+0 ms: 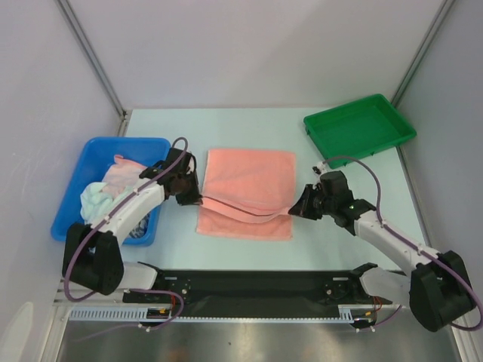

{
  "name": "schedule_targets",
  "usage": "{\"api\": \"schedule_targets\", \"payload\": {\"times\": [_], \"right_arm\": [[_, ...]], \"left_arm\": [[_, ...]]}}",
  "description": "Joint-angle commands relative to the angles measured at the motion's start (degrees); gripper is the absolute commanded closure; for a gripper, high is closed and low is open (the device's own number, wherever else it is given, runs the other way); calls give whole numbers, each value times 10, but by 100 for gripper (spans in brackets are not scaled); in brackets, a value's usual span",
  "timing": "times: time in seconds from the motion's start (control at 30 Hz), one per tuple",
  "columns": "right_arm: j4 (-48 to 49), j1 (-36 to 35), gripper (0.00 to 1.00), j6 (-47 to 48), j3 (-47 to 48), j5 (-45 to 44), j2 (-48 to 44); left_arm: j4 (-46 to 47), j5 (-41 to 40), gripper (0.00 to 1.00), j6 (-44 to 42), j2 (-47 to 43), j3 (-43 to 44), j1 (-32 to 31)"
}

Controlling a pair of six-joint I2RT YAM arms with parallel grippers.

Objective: Fold and stack the towels
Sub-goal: Fold the towel

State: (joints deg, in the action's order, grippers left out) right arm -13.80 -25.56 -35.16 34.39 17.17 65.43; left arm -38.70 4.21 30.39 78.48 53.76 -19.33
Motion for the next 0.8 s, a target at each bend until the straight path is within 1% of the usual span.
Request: {"api": "schedule_targets", "payload": {"times": [0.0, 0.03, 0.1, 0.17, 0.27, 0.3, 0.37, 0.47, 0.53, 0.63, 0.73, 0.77], "right_arm": [[-18, -8, 100, -8, 20, 38, -50], [-12, -10, 100, -14, 11, 49, -67], [13, -19, 100, -18, -35, 56, -82], [32, -30, 100, -31, -90, 56, -91], [69, -32, 100, -41, -147, 53, -90], [80, -31, 100, -42, -155, 50, -92], [79, -31, 100, -36, -164, 30, -92], [72, -31, 100, -26, -162, 18, -88], [56, -31, 100, -21, -156, 4, -91], [31, -31, 100, -13, -144, -12, -102], [5, -31, 100, -7, -118, -17, -110], [0, -31, 100, -7, -118, -15, -111]], "left_arm": [[-73, -22, 100, -29, -46, 36, -4], [-81, -24, 100, -32, -45, 32, -4], [-78, -24, 100, -46, -41, -3, -4], [-62, -7, 100, -46, -41, -50, -4], [-18, 15, 100, -35, -45, -94, -5], [-22, 13, 100, -36, -42, -93, -8], [-24, 18, 100, -36, -31, -84, -11], [-20, 29, 100, -35, -16, -95, -13], [-28, 22, 100, -32, -10, -90, -29], [-16, 61, 100, -17, -24, -94, -29], [-20, 35, 100, 6, -42, -93, -35], [-36, 20, 100, 6, -40, -94, -39]]}}
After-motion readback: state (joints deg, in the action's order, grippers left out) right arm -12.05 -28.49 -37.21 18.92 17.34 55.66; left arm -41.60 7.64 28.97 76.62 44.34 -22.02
